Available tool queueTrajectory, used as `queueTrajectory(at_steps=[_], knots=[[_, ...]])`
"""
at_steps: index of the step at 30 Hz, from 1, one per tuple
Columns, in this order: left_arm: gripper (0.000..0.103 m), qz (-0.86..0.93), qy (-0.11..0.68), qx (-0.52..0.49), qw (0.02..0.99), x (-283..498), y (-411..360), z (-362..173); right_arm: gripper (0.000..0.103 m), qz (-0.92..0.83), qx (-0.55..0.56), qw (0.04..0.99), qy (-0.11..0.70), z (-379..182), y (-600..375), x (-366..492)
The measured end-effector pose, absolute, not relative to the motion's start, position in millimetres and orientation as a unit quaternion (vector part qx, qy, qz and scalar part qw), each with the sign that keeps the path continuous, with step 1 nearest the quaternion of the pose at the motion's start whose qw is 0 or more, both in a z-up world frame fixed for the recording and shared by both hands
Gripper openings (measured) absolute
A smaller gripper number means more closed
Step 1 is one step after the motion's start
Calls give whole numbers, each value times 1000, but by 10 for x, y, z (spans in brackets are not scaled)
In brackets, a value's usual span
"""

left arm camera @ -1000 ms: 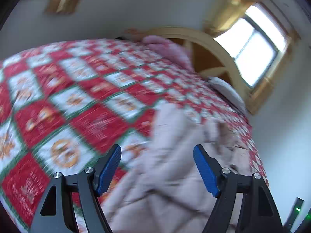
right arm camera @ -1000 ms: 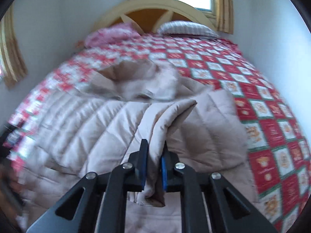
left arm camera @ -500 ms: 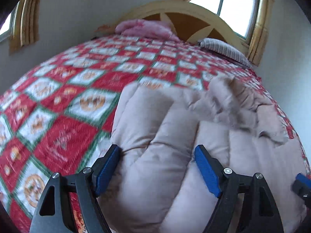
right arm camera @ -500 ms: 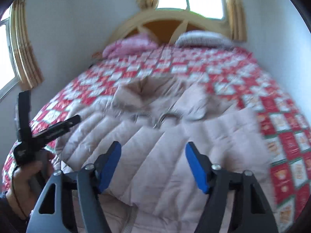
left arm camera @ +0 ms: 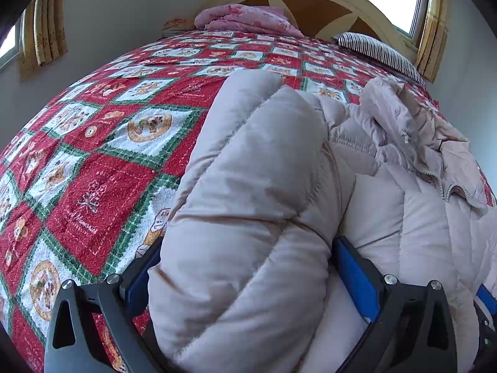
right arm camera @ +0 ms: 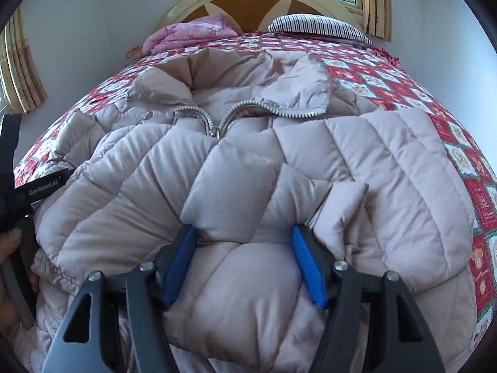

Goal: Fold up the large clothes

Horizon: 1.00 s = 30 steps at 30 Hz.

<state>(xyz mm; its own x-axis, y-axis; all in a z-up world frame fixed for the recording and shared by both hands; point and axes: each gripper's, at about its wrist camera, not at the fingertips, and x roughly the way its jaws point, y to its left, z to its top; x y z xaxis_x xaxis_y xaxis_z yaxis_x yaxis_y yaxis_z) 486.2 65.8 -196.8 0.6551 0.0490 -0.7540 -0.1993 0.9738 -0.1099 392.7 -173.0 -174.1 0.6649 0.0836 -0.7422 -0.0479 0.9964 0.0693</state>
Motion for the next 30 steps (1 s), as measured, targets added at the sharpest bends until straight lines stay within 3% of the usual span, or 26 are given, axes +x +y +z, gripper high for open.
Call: queueTrajectory(at_steps=[9, 13, 17, 30], knots=[[102, 51, 274, -115, 954, 4286, 575, -1242, 67, 47, 49, 914, 401, -1808, -1786, 3997], [102, 4, 331, -72, 941, 4536, 169, -1331, 67, 48, 52, 915, 398, -1806, -1786, 3987], [102, 33, 406, -51, 912, 4876, 173, -1834, 67, 51, 59, 916, 394, -1805, -1806, 3969], [102, 48, 395, -39, 917, 4878, 104, -1928, 68, 44, 47, 916, 397, -1807, -1767, 3971]])
